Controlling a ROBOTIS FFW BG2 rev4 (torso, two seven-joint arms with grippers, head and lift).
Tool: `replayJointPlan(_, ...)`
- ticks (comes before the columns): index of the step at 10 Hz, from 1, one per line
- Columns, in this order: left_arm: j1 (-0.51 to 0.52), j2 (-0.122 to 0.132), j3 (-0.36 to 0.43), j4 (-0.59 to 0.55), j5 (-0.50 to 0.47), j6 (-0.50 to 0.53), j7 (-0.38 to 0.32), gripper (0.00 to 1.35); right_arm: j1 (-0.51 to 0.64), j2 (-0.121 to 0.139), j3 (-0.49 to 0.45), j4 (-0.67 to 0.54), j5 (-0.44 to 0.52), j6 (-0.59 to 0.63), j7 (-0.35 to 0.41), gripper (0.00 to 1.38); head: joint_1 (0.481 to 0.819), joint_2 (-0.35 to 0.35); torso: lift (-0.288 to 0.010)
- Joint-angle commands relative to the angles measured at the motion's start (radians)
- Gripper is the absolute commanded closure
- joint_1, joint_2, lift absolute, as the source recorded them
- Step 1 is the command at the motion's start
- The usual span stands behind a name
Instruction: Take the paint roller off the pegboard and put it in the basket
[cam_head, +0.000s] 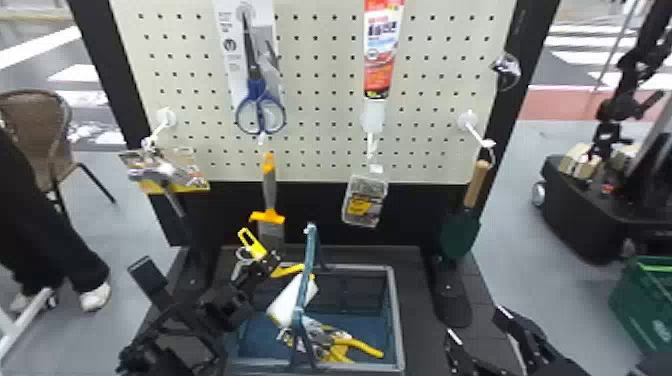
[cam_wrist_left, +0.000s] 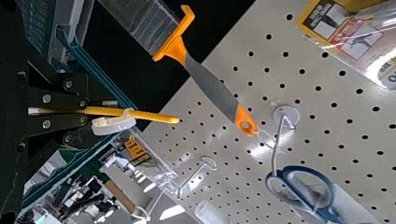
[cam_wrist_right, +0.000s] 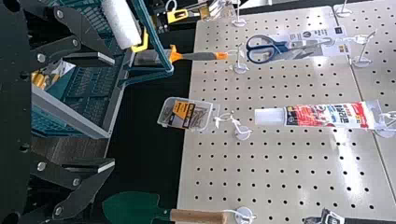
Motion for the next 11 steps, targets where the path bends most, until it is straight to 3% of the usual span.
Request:
replayJointPlan(1, -0.001, 0.001, -0.012, 0.011, -0.004, -0.007, -0.003, 1.21, 0.001, 0.000, 0.000, 0.000, 0.000, 0.000, 0.001, 0.50, 0.549, 0.000, -0.100)
replayJointPlan(2, -0.005, 0.003, -0.012, 0.011, -0.015, -0.007, -0.008, 0.80, 0.001, 0.000, 0.000, 0.003, -0.002, 0.000, 0.001, 0.50, 0.549, 0.000, -0.100)
replayJointPlan(3, -0.012, 0.006, -0.012, 0.011, -0.026, -0.007, -0.018, 0.22, 0.001, 0.000, 0.000, 0.003, -0.002, 0.000, 0.002, 0.50, 0.549, 0.000, -0.100)
replayJointPlan(4, -0.014, 0.006, -0.012, 0.011, -0.026, -0.010, -0.021, 0.02, 0.001, 0.000, 0.000, 0.003, -0.002, 0.000, 0.002, 0.50, 0.549, 0.000, -0.100)
replayJointPlan(6, -0.012, 0.006, -0.010, 0.011, -0.024, -0.013, -0.021, 0.24, 0.003, 0.000, 0.000, 0.003, -0.003, 0.000, 0.002, 0.50, 0.549, 0.000, -0.100)
replayJointPlan(9, -0.007, 0.004, -0.007, 0.011, -0.046, -0.039, -0.023, 0.26, 0.003, 0.000, 0.000, 0.003, 0.002, 0.000, 0.001, 0.50, 0.549, 0.000, -0.100)
replayJointPlan(11, 0.029, -0.014, 0.068, -0.099, -0.207, -0.111, -0.008, 0.27, 0.005, 0.002, -0.002, -0.009, 0.011, 0.003, -0.005, 0.50, 0.549, 0.000, -0.100)
